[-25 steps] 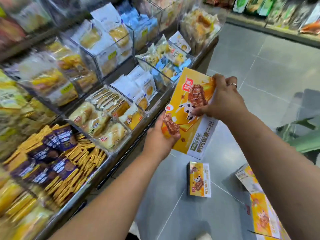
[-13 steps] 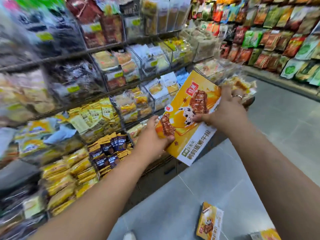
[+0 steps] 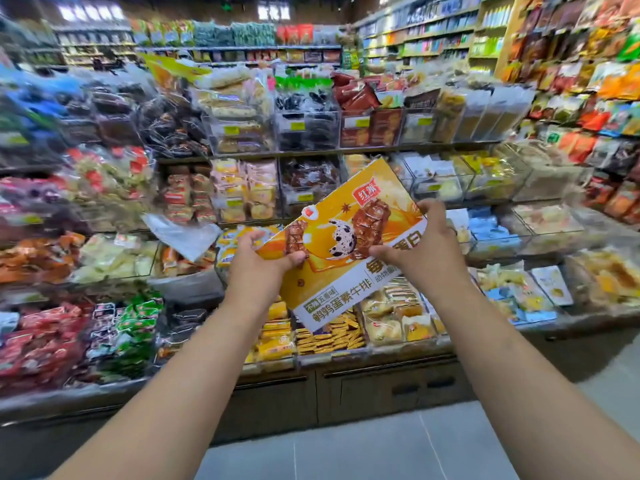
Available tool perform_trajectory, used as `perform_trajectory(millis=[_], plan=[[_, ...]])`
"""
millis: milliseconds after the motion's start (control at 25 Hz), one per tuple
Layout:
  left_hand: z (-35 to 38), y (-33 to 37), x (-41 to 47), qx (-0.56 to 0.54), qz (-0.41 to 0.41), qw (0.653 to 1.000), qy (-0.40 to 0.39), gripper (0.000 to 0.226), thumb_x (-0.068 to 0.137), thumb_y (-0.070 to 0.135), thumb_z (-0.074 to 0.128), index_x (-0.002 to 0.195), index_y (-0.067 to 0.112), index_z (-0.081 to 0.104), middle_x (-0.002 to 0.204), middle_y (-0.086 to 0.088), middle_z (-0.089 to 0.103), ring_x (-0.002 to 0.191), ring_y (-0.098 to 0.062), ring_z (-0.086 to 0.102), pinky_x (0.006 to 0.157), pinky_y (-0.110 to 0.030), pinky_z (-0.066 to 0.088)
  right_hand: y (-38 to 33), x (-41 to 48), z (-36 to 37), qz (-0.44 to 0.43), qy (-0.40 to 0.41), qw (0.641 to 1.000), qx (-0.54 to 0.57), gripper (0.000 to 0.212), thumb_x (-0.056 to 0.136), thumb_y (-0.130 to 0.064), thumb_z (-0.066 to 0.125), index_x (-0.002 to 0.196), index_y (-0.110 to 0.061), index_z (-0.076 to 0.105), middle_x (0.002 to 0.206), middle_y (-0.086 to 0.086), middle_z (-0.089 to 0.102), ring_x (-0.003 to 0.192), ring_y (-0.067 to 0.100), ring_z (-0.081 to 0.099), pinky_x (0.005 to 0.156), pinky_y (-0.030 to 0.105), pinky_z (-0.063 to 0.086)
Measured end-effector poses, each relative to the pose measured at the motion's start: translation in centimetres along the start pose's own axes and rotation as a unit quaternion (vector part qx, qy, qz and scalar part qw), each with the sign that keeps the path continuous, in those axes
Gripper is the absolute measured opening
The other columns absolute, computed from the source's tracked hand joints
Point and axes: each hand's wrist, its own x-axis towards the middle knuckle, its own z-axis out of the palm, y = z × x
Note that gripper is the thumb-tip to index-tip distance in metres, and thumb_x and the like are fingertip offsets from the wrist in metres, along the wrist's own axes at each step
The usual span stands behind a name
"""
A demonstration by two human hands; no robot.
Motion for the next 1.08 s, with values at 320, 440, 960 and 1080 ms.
perform_trajectory(millis=[320,440,960,1080], plan=[[-20.2,0.8,-3.0,-0.021,0.011,0.993,0.119,0.069,0.071,0.015,0.085,0.125,0.025,0.044,0.108,0.002,0.061,0.088,-0.009,0.061,0.058,-0.019,0.049,-13.3,-7.2,11.5,-0.070,-0.090,0.993,0.026,0.099,0.056,-0.050,0.088,0.133,-0.027,0.029,0.122,0.008,0.054,0.108,0.030,0.056,0.087,0.043,0.050],[-29.2,0.3,-4.7,0.025,0.011,0.984,0.177,0.066,0.070,0.026,0.087,0.121,0.032,0.046,0.118,-0.002,0.059,0.099,-0.018,0.062,0.078,-0.038,0.056,-19.5,-11.6,16.8,-0.093,-0.135,0.986,0.040,0.101,0.055,-0.052,0.088,0.130,-0.021,0.028,0.125,0.010,0.052,0.110,0.031,0.056,0.088,0.048,0.051],[-56.5,-3.0,-15.8,0.200,0.008,0.897,0.395,0.073,0.067,0.035,0.087,0.125,0.047,0.043,0.130,0.001,0.051,0.110,-0.021,0.056,0.093,-0.045,0.051,-37.0,-29.1,33.4,-0.244,-0.318,0.914,0.062,0.118,0.062,-0.045,0.087,0.144,-0.042,0.002,0.122,0.013,0.056,0.106,0.033,0.058,0.084,0.038,0.045],[-61.3,-4.4,-17.6,0.208,-0.026,0.875,0.436,0.066,0.066,0.034,0.087,0.114,0.052,0.046,0.124,0.002,0.054,0.105,-0.020,0.059,0.091,-0.045,0.053,-39.9,-32.0,37.5,-0.276,-0.362,0.886,0.085,0.105,0.060,-0.040,0.089,0.133,-0.042,0.013,0.113,0.010,0.058,0.099,0.031,0.060,0.084,0.040,0.050]])
